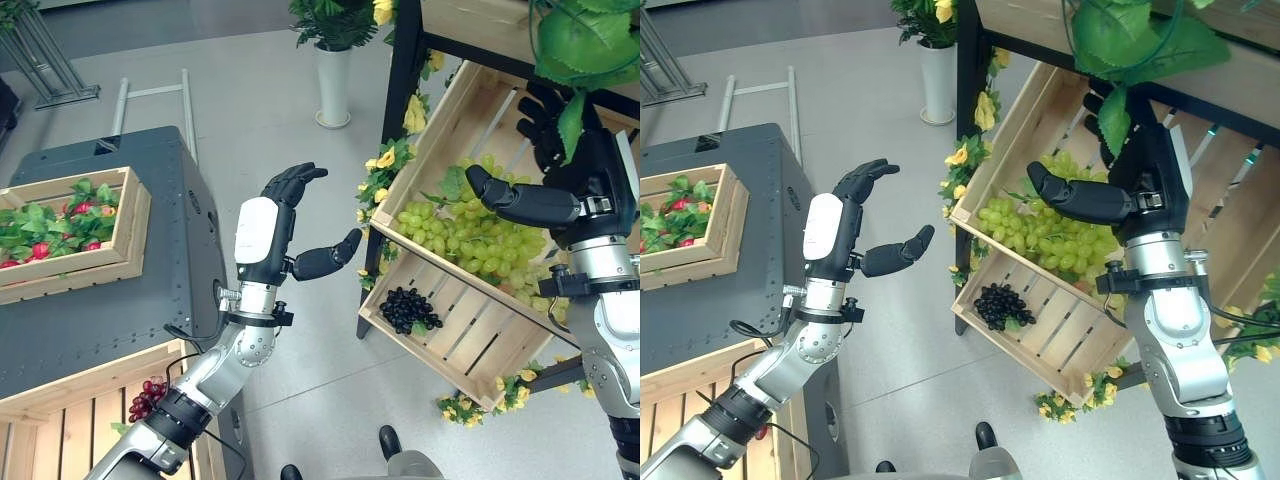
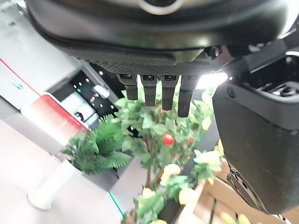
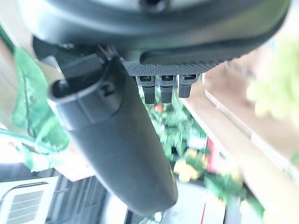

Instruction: Pick up the fruits from the basket on one side to the basket on the other side

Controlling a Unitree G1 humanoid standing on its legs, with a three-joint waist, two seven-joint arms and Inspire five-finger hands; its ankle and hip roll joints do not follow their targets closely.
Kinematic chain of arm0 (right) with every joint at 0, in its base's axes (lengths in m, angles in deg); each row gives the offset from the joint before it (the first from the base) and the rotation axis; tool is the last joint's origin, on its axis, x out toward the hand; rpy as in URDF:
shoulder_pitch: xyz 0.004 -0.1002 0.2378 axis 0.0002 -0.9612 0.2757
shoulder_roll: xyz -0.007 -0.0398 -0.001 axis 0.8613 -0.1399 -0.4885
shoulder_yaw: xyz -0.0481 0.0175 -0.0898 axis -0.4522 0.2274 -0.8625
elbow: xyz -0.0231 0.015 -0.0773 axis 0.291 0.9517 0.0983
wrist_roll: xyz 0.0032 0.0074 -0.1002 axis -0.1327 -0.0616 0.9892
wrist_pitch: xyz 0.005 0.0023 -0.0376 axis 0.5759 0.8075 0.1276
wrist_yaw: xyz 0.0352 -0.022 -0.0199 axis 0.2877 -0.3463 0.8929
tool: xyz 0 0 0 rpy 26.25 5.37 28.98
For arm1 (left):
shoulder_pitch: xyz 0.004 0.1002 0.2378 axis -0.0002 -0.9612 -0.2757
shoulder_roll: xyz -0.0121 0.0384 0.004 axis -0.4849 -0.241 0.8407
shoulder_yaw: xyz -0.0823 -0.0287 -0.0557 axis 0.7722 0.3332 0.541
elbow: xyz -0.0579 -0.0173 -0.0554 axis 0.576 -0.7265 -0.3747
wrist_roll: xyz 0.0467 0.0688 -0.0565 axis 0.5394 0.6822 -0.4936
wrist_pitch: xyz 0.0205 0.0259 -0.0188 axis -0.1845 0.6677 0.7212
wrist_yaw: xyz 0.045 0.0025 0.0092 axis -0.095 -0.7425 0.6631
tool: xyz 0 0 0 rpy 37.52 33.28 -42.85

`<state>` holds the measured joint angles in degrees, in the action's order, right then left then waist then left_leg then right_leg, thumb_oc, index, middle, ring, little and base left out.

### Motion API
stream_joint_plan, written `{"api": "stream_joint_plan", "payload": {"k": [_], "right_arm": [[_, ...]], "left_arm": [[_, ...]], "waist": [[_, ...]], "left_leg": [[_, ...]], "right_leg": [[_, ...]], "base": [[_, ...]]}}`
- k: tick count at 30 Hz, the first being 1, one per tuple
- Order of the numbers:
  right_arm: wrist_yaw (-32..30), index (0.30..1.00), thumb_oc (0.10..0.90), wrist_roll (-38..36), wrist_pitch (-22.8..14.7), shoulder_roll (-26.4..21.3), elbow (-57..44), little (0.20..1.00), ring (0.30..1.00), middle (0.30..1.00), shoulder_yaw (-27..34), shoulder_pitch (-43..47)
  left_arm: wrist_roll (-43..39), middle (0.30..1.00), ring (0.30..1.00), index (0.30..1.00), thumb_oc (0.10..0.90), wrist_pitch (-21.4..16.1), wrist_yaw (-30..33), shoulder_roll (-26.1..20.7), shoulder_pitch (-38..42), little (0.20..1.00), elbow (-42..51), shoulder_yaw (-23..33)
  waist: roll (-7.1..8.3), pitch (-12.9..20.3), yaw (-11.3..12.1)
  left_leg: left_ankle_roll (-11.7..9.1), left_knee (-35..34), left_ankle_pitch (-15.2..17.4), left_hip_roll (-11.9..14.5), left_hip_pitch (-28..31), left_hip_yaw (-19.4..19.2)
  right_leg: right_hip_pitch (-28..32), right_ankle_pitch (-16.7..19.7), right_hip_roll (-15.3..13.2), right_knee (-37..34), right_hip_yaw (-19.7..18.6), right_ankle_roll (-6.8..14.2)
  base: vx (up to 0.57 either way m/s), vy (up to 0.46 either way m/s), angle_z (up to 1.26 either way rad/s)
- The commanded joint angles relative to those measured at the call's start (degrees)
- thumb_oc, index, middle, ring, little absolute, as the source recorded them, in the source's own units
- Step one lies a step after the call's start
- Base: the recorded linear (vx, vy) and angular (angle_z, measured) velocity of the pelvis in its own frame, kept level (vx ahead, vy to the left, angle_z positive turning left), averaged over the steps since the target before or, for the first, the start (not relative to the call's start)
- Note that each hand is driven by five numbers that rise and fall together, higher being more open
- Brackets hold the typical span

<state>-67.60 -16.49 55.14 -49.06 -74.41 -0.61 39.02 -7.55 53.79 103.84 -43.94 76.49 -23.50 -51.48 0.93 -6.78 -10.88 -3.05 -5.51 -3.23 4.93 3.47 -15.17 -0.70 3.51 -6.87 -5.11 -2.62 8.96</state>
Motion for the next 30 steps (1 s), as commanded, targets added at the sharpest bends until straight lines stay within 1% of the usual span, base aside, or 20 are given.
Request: {"api": "stream_joint_plan", "payload": {"k": [1,4,6,9,11,12,13,14,15,17,19,20,21,22,23,24,26,27,29,30], "right_arm": [[5.27,0.9,0.8,-3.38,-5.1,1.15,-6.62,0.9,0.9,0.9,0.03,7.64],[6.14,0.9,0.8,-3.93,-4.26,3.56,-5.94,0.9,0.9,0.9,-2.26,7.85],[5.98,0.9,0.8,-2.63,-4.04,5.16,-5.33,0.9,0.9,0.9,-3.92,7.67],[7.6,0.9,0.8,-4.46,-3.67,7.7,-4.17,0.9,0.9,0.9,-5.81,6.77],[8.07,0.9,0.8,-5.3,-3.5,8.53,-3.98,0.9,0.9,0.9,-6.59,6.35],[8.8,0.9,0.8,-5.64,-4.1,9.41,-3.19,0.9,0.9,0.9,-7.47,5.73],[9.09,0.9,0.8,-5.97,-4.2,9.54,-2.96,0.9,0.9,0.9,-7.64,5.59],[10.01,0.9,0.8,-3.93,-5.91,10.48,-1.89,0.9,0.9,0.9,-8.41,4.64],[10.7,0.9,0.8,-2.5,-6.58,11.09,-1.38,0.9,0.9,0.9,-8.92,4.15],[11.67,0.9,0.8,-3.6,-6.44,11.45,-1.14,0.9,0.9,0.9,-9.5,3.66],[12.79,0.9,0.8,-2.35,-6.87,12.09,-0.4,0.9,0.9,0.9,-10.12,2.74],[13.12,0.9,0.8,-3.27,-6.47,12.33,0.1,0.9,0.9,0.9,-10.54,2.67],[14.46,0.9,0.8,-4.04,-5.85,13.06,1.3,0.9,0.9,0.9,-11.5,2.03],[14.94,0.9,0.8,-4.11,-5.65,13.19,1.72,0.9,0.9,0.9,-11.68,1.8],[15.08,0.9,0.8,-4.93,-4.37,13.58,2.37,0.9,0.9,0.9,-12.21,1.23],[15.1,0.9,0.8,-4.9,-4.12,13.87,2.86,0.9,0.9,0.9,-12.67,0.84],[14.97,0.9,0.8,-4.53,-3.03,14.14,3.64,0.9,0.9,0.9,-13.6,0.23],[14.87,0.9,0.8,-3.94,-2.52,14.67,4.8,0.9,0.9,0.9,-14.55,-0.55],[14.71,0.9,0.8,-2.06,-1.84,15.13,6.64,0.9,0.9,0.9,-16.14,-1.34],[14.58,0.9,0.8,-1.99,-0.99,14.93,7.47,0.9,0.9,0.9,-16.63,-1.66]], "left_arm": [[4.04,0.9,0.9,0.9,0.8,-1.61,5.56,-0.28,3.8,0.9,0.34,5.14],[5.16,0.9,0.9,0.9,0.8,-1.35,6.86,-0.35,2.56,0.9,-0.23,6.46],[5.67,0.9,0.9,0.9,0.8,-0.96,7.59,-0.35,1.38,0.9,-0.24,7.64],[6.92,0.9,0.9,0.9,0.8,0.14,8.71,-0.56,-0.57,0.9,-0.43,9.78],[7.64,0.9,0.9,0.9,0.8,0.7,9.54,-0.68,-1.51,0.9,-0.36,10.6],[7.75,0.9,0.9,0.9,0.8,1.64,9.99,-1.03,-2.35,0.9,-0.21,11.52],[7.9,0.9,0.9,0.9,0.8,1.76,10.19,-1.05,-2.58,0.9,-0.32,11.81],[8.14,0.9,0.9,0.9,0.8,1.99,10.37,-1.24,-3.55,0.9,-0.52,13.13],[8.12,0.9,0.9,0.9,0.8,2.26,10.45,-1.37,-4.36,0.9,-0.73,14.11],[7.86,0.9,0.9,0.9,0.8,2.97,10.65,-1.43,-5.42,0.9,-0.75,15.23],[9.32,0.9,0.9,0.9,0.8,3.74,10.79,-1.88,-7.11,0.9,-0.71,17.38],[9.8,0.9,0.9,0.9,0.8,4.08,10.78,-2.05,-7.68,0.9,-0.93,18.15],[10.31,0.9,0.9,0.9,0.8,4.06,10.63,-2.67,-9.09,0.9,-1.31,19.9],[10.83,0.9,0.9,0.9,0.8,4.09,10.56,-2.91,-9.6,0.9,-1.56,20.64],[11.82,0.9,0.9,0.9,0.8,4.78,10.59,-3.38,-10.59,0.9,-1.95,21.68],[12.0,0.9,0.9,0.9,0.8,4.78,10.64,-3.79,-11.19,0.9,-2.24,22.4],[10.18,0.9,0.9,0.9,0.8,5.05,10.7,-4.62,-12.36,0.9,-2.96,23.64],[10.61,0.9,0.9,0.9,0.8,4.46,11.28,-4.75,-13.38,0.9,-3.88,24.79],[11.64,0.9,0.9,0.9,0.8,5.48,11.36,-5.47,-14.68,0.9,-5.25,26.0],[10.84,0.9,0.9,0.9,0.8,5.97,10.81,-5.98,-15.26,0.9,-6.08,26.35]], "waist": [[0.54,4.47,2.97],[0.71,4.76,4.47],[0.68,4.93,5.66],[0.74,5.01,7.56],[0.8,4.98,8.27],[0.82,4.88,9.06],[0.81,4.84,9.2],[0.83,4.62,10.01],[0.85,4.54,10.57],[0.88,4.49,11.22],[0.92,4.41,12.39],[0.92,4.28,12.92],[0.93,4.17,13.94],[0.97,4.07,14.34],[0.94,3.96,14.98],[0.96,3.88,15.36],[1.07,3.77,15.83],[1.15,3.42,16.49],[1.23,2.77,17.2],[1.25,2.37,17.57]], "left_leg": [[0.23,0.51,5.72,-1.1,1.87,3.04],[0.23,0.51,5.14,-1.4,1.09,4.37],[0.22,0.51,4.91,-1.69,0.52,5.68],[0.25,0.51,4.53,-2.21,-0.56,7.67],[0.25,0.51,4.26,-2.54,-1.08,8.53],[0.29,0.51,4.12,-2.9,-1.55,9.32],[0.32,0.51,4.08,-2.98,-1.62,9.55],[0.37,0.51,3.83,-3.26,-1.97,10.38],[0.36,0.51,3.59,-3.41,-2.28,10.9],[0.36,0.51,3.38,-3.66,-2.62,11.56],[0.35,0.51,3.19,-4.08,-3.04,12.48],[0.38,0.51,3.11,-4.33,-3.18,12.92],[0.26,0.51,3.5,-4.63,-3.02,13.51],[0.31,0.51,3.06,-4.79,-3.34,13.73],[0.28,0.51,3.42,-4.99,-3.14,14.17],[0.3,0.51,3.39,-5.14,-3.18,14.41],[0.33,0.51,3.32,-5.37,-3.22,14.77],[0.38,0.51,3.16,-5.51,-3.24,15.02],[0.42,0.51,2.85,-5.68,-3.32,15.38],[0.41,0.51,2.62,-5.69,-3.39,15.52]], "right_leg": [[0.07,0.1,4.59,0.11,4.92,-2.47],[-0.01,0.24,4.17,0.11,6.0,-2.7],[0.05,0.12,3.9,0.11,6.86,-2.73],[0.21,0.11,3.44,0.11,8.23,-2.68],[0.25,0.15,3.32,0.11,8.8,-2.66],[0.33,0.13,3.17,0.11,9.35,-2.59],[0.39,0.12,3.15,0.11,9.45,-2.59],[0.5,0.22,3.0,0.11,9.97,-2.58],[0.61,0.23,2.83,0.11,10.51,-2.52],[0.74,0.15,2.72,0.11,10.97,-2.48],[1.02,-0.05,2.52,0.11,11.82,-2.46],[1.13,-0.06,2.4,0.11,12.22,-2.48],[1.73,-0.58,2.22,0.11,13.05,-2.33],[1.59,-0.28,2.09,0.11,13.34,-2.39],[2.02,-0.71,2.04,0.11,13.79,-2.33],[2.12,-0.75,2.02,0.11,14.04,-2.34],[2.31,-0.9,1.96,0.11,14.6,-2.34],[2.46,-0.93,1.91,0.11,15.17,-2.38],[2.49,-1.21,1.94,0.56,15.93,-2.43],[2.24,-1.6,1.95,1.27,16.29,-2.5]], "base": [[-0.01,0.003,0.16],[-0.03,-0.002,0.17],[0.01,0.009,0.3],[0.01,0.0,0.3],[0.01,0.003,0.32],[0.01,0.008,0.31],[0.02,0.01,0.28],[0.02,0.007,0.31],[0.03,0.007,0.32],[0.03,0.01,0.32],[0.05,0.021,0.32],[0.09,0.037,0.34],[0.07,0.042,0.38],[0.11,0.058,0.38],[0.06,0.05,0.35],[0.1,0.065,0.36],[0.05,0.055,0.21],[0.05,0.062,0.1],[0.04,0.075,0.21],[0.02,0.052,0.24]]}}
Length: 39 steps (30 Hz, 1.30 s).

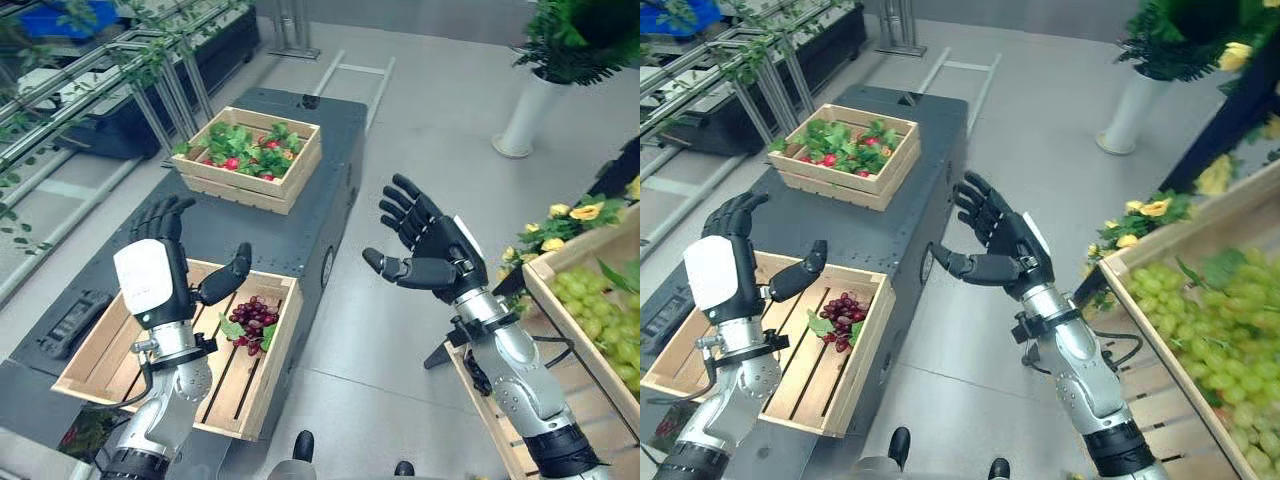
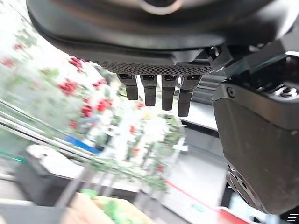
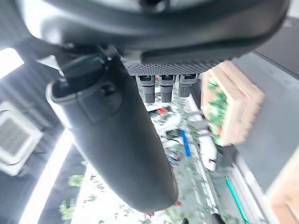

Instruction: Pick up the fruits from the basket on one side to the basket on the other side

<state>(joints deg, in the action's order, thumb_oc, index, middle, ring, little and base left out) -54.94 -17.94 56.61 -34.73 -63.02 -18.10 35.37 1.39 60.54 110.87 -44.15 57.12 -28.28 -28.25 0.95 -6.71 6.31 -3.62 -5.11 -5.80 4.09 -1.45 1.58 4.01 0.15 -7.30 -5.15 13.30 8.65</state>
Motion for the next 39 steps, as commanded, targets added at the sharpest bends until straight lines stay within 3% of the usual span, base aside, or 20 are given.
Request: {"api": "stream_joint_plan", "payload": {"k": [1,3,11,16,21,27,39], "right_arm": [[1.86,0.9,0.8,-0.67,-2.33,0.56,-3.75,0.9,0.9,0.9,0.77,1.93],[2.15,0.9,0.8,-1.03,-2.08,0.33,-1.12,0.9,0.9,0.9,-0.06,0.86],[3.72,0.9,0.8,1.89,-1.61,-1.57,6.79,0.9,0.9,0.9,-5.84,-1.12],[4.46,0.9,0.8,-0.27,-2.73,-2.38,10.58,0.9,0.9,0.9,-9.28,-1.35],[5.99,0.9,0.8,-0.49,-4.63,-3.49,12.24,0.9,0.9,0.9,-12.63,-0.94],[7.72,0.9,0.8,-2.49,-5.65,-4.44,12.54,0.9,0.9,0.9,-13.84,-0.88],[8.97,0.9,0.8,-1.55,-5.22,-5.57,13.81,0.9,0.9,0.9,-14.4,1.32]], "left_arm": [[1.85,0.9,0.9,0.9,0.8,-0.92,3.76,-5.86,3.97,0.9,-1.44,3.21],[0.43,0.9,0.9,0.9,0.8,-0.23,1.51,-6.15,2.96,0.9,-4.01,3.8],[-4.65,0.9,0.9,0.9,0.8,1.37,3.91,-10.2,2.27,0.9,-11.83,4.69],[-5.04,0.9,0.9,0.9,0.8,1.73,4.37,-12.03,4.53,0.9,-15.78,2.9],[-5.04,0.9,0.9,0.9,0.8,2.79,4.6,-16.33,9.73,0.9,-20.72,-0.46],[-4.02,0.9,0.9,0.9,0.8,2.3,6.57,-18.81,15.78,0.9,-26.36,-4.45],[0.94,0.9,0.9,0.9,0.8,-0.13,2.68,-23.12,26.76,0.9,-33.02,-12.93]], "waist": [[1.24,2.24,0.43],[1.15,1.17,1.11],[0.5,-4.58,1.86],[1.62,-7.83,1.65],[3.9,-12.46,1.05],[5.57,-16.03,-0.22],[6.58,-21.03,-2.2]], "left_leg": [[0.97,0.11,5.13,-4.86,1.49,-1.18],[0.92,0.23,4.45,-4.9,1.04,-0.68],[1.19,2.27,3.76,-5.44,-3.12,0.5],[1.33,4.06,3.89,-5.47,-5.07,0.59],[1.68,7.16,4.39,-5.25,-7.73,-0.26],[1.99,8.68,4.64,-4.76,-10.02,-1.28],[2.14,14.84,6.02,-4.22,-16.19,-3.56]], "right_leg": [[-2.55,1.64,2.38,1.52,0.44,-2.21],[-3.39,0.97,2.39,3.05,0.95,-2.39],[-7.59,-0.01,2.5,6.04,1.49,-2.79],[-9.36,-0.76,2.82,8.04,1.52,-3.01],[-12.32,-1.83,3.4,11.93,1.03,-2.91],[-14.19,-1.49,3.97,12.77,0.37,-2.39],[-19.22,-1.8,4.3,16.6,-0.15,-2.39]], "base": [[0.01,0.074,0.15],[-0.01,0.074,0.07],[-0.07,0.077,0.08],[-0.03,0.025,0.07],[-0.04,-0.008,0.1],[-0.04,-0.013,-0.01],[-0.07,0.009,-0.01]]}}
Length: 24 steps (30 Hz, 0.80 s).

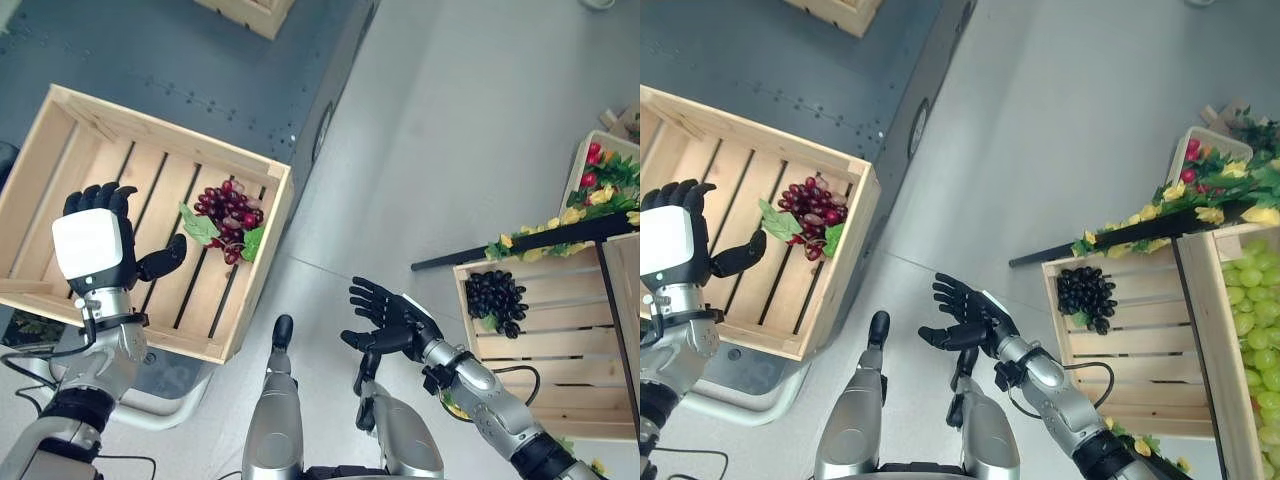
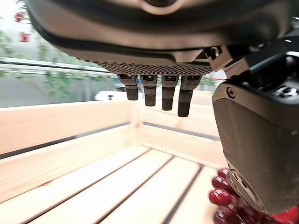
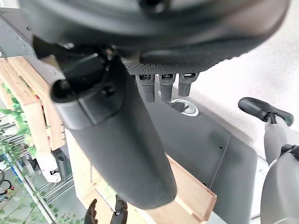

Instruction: Pick up the fruits from the basket on one side to the basket on the other side

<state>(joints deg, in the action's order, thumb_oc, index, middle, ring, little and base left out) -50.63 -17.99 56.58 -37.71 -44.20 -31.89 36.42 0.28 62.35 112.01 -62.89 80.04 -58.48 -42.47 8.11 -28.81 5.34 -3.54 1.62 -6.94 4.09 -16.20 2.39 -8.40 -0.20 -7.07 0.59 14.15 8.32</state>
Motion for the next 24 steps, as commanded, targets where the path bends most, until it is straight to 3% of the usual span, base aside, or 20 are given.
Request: {"api": "stream_joint_plan", "payload": {"k": [1,6,11,24], "right_arm": [[4.86,0.9,0.8,-1.36,-5.0,-2.79,-4.94,0.9,0.9,0.9,-0.57,0.44],[4.84,0.9,0.8,-0.46,-4.08,-3.57,-4.87,0.9,0.9,0.9,-0.25,0.49],[4.7,0.9,0.8,0.14,-4.25,-3.98,-4.54,0.9,0.9,0.9,0.04,0.87],[2.91,0.9,0.8,0.75,-3.24,-3.83,-4.58,0.9,0.9,0.9,-0.17,2.08]], "left_arm": [[1.77,0.9,0.9,0.9,0.8,-2.78,0.61,-4.66,4.7,0.9,-3.32,0.18],[2.76,0.9,0.9,0.9,0.8,-7.72,-0.5,-5.22,7.21,0.9,-5.53,-2.9],[4.12,0.9,0.9,0.9,0.8,-9.16,0.56,-5.3,8.7,0.9,-5.77,-4.86],[5.89,0.9,0.9,0.9,0.8,-8.46,2.42,-3.52,11.58,0.9,-7.02,-7.82]], "waist": [[-0.75,0.79,-1.51],[-1.5,0.39,-2.57],[-2.17,0.19,-3.21],[-3.18,0.17,-3.78]], "left_leg": [[2.05,8.36,7.18,-4.23,-1.74,-4.56],[2.11,8.27,7.15,-4.37,-2.01,-5.46],[1.89,7.67,6.76,-4.38,-2.25,-6.36],[1.5,8.92,6.74,-4.74,-3.63,-7.08]], "right_leg": [[-7.11,-1.55,4.06,11.05,-1.19,-2.13],[-7.78,-1.74,4.01,11.08,-1.66,-2.27],[-8.17,-1.72,4.05,10.57,-1.69,-2.34],[-9.71,-2.48,3.82,11.78,-1.34,-2.83]], "base": [[-0.05,0.048,-0.03],[-0.04,0.056,-0.1],[-0.04,0.031,-0.03],[-0.01,0.011,-0.02]]}}
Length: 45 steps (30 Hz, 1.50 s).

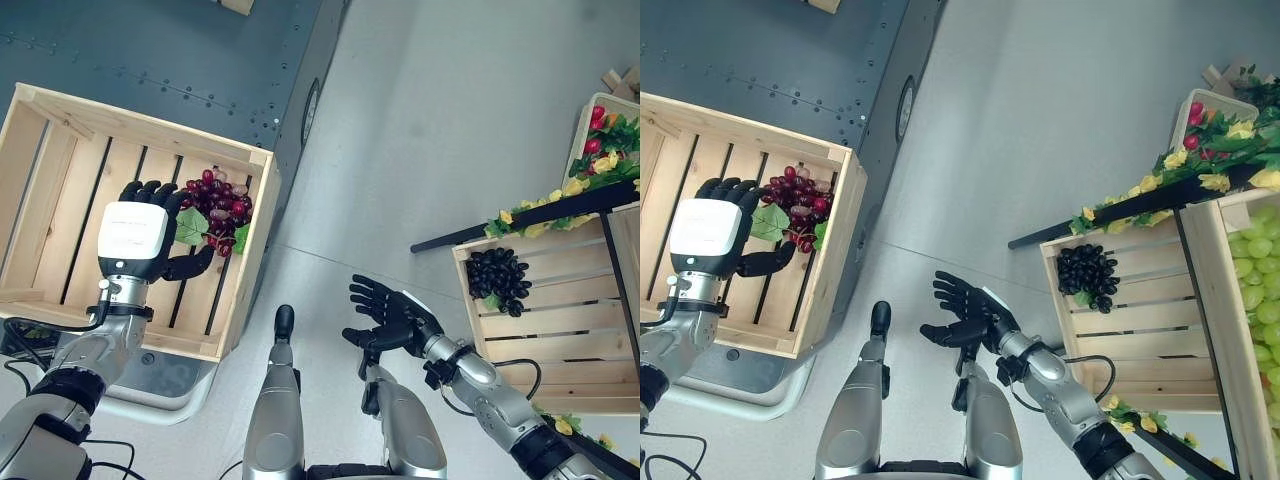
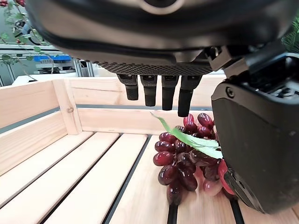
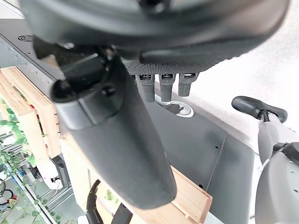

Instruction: Pick up the fruits from the basket on one side to the basket on the other side

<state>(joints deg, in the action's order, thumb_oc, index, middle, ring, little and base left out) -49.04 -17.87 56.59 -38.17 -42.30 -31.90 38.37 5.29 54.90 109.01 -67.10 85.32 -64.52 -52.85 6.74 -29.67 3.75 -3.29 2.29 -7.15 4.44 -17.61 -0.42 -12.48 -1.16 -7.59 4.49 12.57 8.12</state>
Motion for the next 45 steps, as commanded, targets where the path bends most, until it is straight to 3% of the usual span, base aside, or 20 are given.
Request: {"api": "stream_joint_plan", "payload": {"k": [1,12,16,22,35,45], "right_arm": [[1.01,0.9,0.8,0.7,-2.87,-3.37,-6.83,0.9,0.9,0.9,-0.09,0.09],[-0.45,0.9,0.8,0.41,-2.19,-2.45,-7.59,0.9,0.9,0.9,-0.59,1.02],[-1.12,0.9,0.8,0.14,-2.06,-1.97,-7.54,0.9,0.9,0.9,-0.78,1.49],[-0.69,0.9,0.8,0.38,-0.84,-2.1,-7.81,0.9,0.9,0.9,-0.43,1.93],[-2.04,0.9,0.8,-0.34,-0.42,-3.88,-7.84,0.9,0.9,0.9,0.71,2.08],[-3.18,0.9,0.8,-0.64,-0.99,-3.99,-7.66,0.9,0.9,0.9,0.54,2.23]], "left_arm": [[1.0,0.9,0.9,0.9,0.8,-0.27,6.2,1.19,6.5,0.9,-1.27,2.57],[4.54,0.9,0.9,0.9,0.8,3.6,16.18,4.22,10.26,0.9,-5.3,3.24],[6.66,0.9,0.9,0.9,0.8,4.26,16.57,4.82,11.93,0.9,-4.69,2.53],[9.96,0.9,0.9,0.9,0.8,4.52,14.59,4.82,13.78,0.9,-4.34,-0.54],[8.94,0.9,0.9,0.9,0.8,1.3,-0.21,4.31,15.45,0.9,-1.43,-7.42],[6.31,0.9,0.9,0.9,0.8,3.1,-1.31,5.0,16.28,0.9,-0.7,-7.96]], "waist": [[-1.81,1.03,-2.29],[-1.01,1.31,-2.88],[-0.78,1.26,-2.97],[-0.79,1.22,-3.68],[-2.18,0.85,-4.6],[-2.07,0.9,-4.66]], "left_leg": [[1.24,8.45,6.93,-5.1,-2.42,-4.36],[1.24,7.5,6.46,-5.21,-2.69,-5.35],[1.29,7.79,6.55,-5.2,-3.18,-5.46],[1.31,7.57,6.33,-5.23,-3.16,-6.07],[1.54,8.57,6.04,-5.66,-3.87,-6.57],[1.6,9.38,6.08,-5.59,-4.53,-6.76]], "right_leg": [[-5.81,-1.57,4.28,8.06,0.22,-2.65],[-6.6,-0.73,4.03,7.24,0.15,-2.34],[-7.37,-0.73,3.97,7.82,0.24,-2.26],[-7.77,-0.13,3.84,7.53,-0.17,-2.04],[-8.88,0.74,2.97,8.05,-0.69,-1.36],[-9.72,0.97,2.86,8.69,-0.95,-1.09]], "base": [[0.0,0.0,0.0],[0.0,0.002,-0.02],[0.0,0.0,0.0],[0.0,0.005,0.0],[0.0,0.017,0.0],[0.0,-0.003,0.02]]}}
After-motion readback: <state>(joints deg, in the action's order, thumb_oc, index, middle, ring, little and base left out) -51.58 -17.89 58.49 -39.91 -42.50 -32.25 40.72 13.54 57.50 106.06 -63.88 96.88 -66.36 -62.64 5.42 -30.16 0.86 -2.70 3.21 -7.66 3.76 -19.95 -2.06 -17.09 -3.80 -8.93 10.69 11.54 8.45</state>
